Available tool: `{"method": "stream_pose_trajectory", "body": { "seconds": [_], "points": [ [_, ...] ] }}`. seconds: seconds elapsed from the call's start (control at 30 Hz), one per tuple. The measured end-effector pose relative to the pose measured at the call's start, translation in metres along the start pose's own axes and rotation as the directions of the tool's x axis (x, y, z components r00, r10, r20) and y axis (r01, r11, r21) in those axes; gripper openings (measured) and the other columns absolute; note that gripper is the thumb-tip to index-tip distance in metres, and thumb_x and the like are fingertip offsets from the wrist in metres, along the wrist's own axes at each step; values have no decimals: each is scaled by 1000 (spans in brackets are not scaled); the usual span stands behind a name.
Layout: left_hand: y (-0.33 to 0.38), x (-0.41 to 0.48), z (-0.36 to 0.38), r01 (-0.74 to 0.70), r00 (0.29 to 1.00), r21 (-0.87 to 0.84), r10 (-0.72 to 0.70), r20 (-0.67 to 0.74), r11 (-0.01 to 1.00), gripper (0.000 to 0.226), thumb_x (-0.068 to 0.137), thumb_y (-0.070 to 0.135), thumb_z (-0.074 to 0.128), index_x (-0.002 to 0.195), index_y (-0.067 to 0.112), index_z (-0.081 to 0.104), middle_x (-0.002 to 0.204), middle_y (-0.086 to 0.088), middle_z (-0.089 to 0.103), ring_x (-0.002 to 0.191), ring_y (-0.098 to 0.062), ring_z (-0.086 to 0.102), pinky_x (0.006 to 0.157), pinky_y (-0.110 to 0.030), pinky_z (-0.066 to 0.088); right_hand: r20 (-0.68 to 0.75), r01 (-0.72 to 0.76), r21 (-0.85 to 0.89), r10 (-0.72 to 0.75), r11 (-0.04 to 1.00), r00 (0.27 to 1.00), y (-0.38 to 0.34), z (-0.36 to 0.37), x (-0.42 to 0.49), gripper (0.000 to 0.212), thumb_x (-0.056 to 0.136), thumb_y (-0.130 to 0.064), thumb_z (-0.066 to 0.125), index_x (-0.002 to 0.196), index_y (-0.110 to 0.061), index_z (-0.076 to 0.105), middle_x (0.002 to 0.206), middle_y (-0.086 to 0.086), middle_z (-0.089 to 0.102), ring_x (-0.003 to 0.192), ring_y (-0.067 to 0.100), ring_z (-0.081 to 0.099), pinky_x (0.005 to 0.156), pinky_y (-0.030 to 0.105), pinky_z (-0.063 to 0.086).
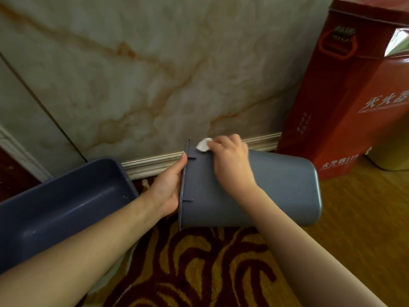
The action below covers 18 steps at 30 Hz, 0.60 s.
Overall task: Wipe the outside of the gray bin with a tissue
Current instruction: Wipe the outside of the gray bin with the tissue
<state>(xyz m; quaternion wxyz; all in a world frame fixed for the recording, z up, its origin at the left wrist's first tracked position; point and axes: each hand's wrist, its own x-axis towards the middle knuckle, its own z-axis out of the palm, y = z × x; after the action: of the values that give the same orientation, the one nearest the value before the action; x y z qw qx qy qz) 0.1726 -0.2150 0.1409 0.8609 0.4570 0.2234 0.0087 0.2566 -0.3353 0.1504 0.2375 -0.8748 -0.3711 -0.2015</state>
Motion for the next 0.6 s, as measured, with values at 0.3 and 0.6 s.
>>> {"method": "stream_pose_trajectory", "body": {
  "seconds": [0.3, 0.6],
  "points": [
    [5, 7, 0, 54, 998, -9, -54, 16, 998, 42, 93, 46, 40, 100, 14, 66, 85, -7, 77, 76, -23, 74, 55, -33, 59, -278, -277, 91, 292, 956, 915, 42, -27, -60, 30, 76, 15, 54, 99, 2, 68, 99, 21, 67, 87, 41, 53, 77, 47, 42],
    [10, 8, -3, 58, 993, -22, -56, 101, 998, 46, 96, 42, 33, 101, 9, 65, 91, -11, 76, 82, -22, 73, 69, -33, 59, 53, 178, 194, -192, 965, 980, -27, -3, -79, 36, 78, 2, 63, 113, -9, 64, 110, 7, 64, 91, 20, 45, 73, 31, 39]
  ]
}}
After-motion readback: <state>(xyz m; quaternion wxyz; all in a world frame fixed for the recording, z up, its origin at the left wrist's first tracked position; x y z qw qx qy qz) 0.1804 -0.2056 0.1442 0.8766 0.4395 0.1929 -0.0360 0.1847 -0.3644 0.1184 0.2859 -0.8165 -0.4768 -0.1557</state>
